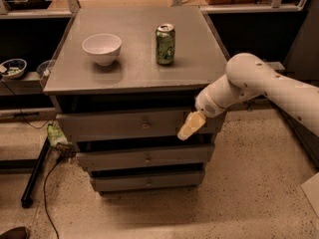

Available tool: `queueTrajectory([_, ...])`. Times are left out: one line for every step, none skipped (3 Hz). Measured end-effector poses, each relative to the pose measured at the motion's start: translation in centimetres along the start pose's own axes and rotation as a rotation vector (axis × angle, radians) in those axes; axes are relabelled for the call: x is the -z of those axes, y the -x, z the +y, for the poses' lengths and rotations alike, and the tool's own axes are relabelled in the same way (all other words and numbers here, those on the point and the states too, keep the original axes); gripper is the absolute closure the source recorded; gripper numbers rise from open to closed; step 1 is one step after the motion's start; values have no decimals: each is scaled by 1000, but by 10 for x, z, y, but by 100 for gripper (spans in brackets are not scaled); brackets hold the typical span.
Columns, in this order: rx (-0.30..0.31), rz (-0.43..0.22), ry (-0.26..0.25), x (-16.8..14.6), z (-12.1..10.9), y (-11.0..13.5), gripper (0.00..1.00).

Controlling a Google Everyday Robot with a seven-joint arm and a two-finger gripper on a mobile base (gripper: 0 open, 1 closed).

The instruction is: Open top drawer

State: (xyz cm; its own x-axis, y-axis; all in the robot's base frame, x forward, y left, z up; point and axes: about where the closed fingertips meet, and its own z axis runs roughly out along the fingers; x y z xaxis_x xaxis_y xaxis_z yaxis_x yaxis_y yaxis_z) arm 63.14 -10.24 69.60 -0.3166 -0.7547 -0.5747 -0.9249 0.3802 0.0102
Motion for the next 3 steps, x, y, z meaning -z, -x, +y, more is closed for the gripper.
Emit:
queueTrajectory([0,0,0,0,0,0,0])
queueTrajectory([16,44,33,-15,16,-18,0])
queueTrajectory([16,44,33,-15,16,-18,0])
